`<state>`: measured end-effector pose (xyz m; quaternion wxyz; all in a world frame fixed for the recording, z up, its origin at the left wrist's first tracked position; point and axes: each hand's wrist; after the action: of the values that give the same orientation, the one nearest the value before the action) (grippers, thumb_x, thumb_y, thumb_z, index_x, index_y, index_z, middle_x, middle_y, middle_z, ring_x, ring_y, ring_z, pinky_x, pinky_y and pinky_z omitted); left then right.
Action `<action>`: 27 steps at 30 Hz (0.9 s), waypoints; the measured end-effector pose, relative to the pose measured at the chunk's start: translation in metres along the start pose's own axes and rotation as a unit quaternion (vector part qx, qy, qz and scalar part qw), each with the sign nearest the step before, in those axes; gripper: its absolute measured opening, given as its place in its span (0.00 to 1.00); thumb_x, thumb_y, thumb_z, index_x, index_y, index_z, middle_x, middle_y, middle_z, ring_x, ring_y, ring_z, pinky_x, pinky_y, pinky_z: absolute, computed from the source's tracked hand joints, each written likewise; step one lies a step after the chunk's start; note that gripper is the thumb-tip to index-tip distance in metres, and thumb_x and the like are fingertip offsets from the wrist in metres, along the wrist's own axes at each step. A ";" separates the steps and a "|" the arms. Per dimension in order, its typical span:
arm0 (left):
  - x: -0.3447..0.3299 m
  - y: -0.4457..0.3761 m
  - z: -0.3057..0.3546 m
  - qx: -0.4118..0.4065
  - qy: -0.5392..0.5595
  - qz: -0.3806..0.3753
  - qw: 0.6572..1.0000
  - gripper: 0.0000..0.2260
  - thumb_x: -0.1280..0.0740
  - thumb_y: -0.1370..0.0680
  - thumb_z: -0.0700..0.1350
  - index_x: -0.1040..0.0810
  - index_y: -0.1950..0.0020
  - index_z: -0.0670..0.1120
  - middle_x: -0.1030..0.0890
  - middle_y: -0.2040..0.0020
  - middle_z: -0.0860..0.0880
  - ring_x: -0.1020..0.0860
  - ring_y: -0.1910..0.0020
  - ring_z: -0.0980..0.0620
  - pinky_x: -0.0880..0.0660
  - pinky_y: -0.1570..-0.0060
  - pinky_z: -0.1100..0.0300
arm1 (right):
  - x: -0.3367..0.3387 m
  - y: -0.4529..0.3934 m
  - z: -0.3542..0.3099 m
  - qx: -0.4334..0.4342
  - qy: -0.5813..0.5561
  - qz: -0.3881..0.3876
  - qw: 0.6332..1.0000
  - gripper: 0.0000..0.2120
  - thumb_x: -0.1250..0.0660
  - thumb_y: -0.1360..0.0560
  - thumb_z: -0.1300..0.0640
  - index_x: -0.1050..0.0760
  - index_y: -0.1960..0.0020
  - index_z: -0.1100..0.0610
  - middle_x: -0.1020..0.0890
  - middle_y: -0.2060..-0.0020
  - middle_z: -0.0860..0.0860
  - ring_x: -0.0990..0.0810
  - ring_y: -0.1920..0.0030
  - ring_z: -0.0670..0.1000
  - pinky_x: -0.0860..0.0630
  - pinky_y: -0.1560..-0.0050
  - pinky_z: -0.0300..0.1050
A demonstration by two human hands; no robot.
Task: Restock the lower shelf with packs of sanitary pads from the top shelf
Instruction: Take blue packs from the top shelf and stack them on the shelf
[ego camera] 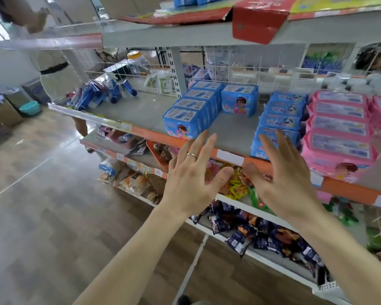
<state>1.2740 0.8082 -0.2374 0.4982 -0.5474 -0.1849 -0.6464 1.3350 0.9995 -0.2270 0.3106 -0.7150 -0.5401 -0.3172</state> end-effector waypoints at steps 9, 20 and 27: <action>0.056 0.001 -0.089 0.006 -0.027 0.017 0.999 0.36 0.53 0.23 0.73 0.51 0.19 0.58 0.48 0.18 0.57 0.49 0.19 0.50 0.43 0.24 0.40 | -0.054 -0.023 -0.086 0.035 0.012 0.029 0.999 0.38 0.49 0.26 0.31 0.47 0.20 0.43 0.52 0.18 0.48 0.55 0.19 0.52 0.55 0.22 0.65; 0.070 -0.010 -0.175 -0.011 -0.001 0.023 1.000 0.35 0.52 0.23 0.73 0.53 0.19 0.61 0.48 0.18 0.58 0.48 0.19 0.48 0.43 0.26 0.40 | -0.108 -0.042 -0.137 0.050 0.010 0.066 0.997 0.34 0.41 0.22 0.36 0.48 0.20 0.42 0.50 0.19 0.50 0.54 0.19 0.54 0.52 0.22 0.65; 0.051 -0.028 -0.176 -0.080 0.057 -0.024 0.995 0.36 0.54 0.24 0.74 0.51 0.19 0.59 0.48 0.18 0.58 0.48 0.19 0.52 0.41 0.25 0.41 | -0.114 -0.032 -0.137 -0.024 0.037 0.112 0.993 0.34 0.40 0.22 0.36 0.45 0.20 0.44 0.51 0.19 0.48 0.54 0.19 0.53 0.52 0.23 0.66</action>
<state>1.1632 0.6602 -0.2414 0.4469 -0.5428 -0.1169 -0.7014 1.2634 0.8332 -0.2307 0.3467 -0.7659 -0.4371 -0.3196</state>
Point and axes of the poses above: each hand's wrist, its own y-axis away from the middle knuckle, its own x-axis out of the back of the hand, z = x × y
